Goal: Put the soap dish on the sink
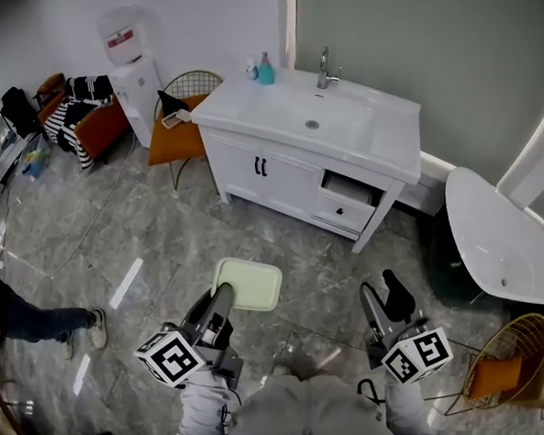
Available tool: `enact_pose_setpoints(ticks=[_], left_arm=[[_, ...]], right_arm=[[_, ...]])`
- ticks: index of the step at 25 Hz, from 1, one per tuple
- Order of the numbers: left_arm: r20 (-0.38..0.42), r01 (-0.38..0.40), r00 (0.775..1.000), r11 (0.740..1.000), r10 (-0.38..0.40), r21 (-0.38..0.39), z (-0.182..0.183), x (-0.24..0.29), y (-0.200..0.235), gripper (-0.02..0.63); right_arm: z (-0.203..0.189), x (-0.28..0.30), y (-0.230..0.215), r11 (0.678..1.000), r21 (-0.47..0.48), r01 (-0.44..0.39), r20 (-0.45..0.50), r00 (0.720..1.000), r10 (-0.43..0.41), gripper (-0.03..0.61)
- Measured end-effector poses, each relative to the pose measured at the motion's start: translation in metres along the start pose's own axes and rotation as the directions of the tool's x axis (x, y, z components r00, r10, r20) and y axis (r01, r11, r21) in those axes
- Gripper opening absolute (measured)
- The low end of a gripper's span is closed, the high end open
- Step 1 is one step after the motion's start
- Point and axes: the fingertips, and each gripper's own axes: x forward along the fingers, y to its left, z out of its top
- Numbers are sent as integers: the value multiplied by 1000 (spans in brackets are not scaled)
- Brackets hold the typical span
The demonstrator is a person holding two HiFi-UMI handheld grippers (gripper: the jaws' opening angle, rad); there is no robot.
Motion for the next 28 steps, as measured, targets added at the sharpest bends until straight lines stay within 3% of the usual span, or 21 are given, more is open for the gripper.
enact_pose_setpoints(ticks=[14,21,28], left_arm=[[7,-13,1000,1000,13,23,45,37,37,121],[43,-50,998,998,49,26,60,86,57,121],[77,-88,993,996,86,22,89,169,66,121]], right_arm=[[3,73,-6,999,36,-8,29,1000,7,201],[3,130,-39,997,37,-60,27,998,59,201],[20,204,-95,993,38,-114,-3,993,115,200]])
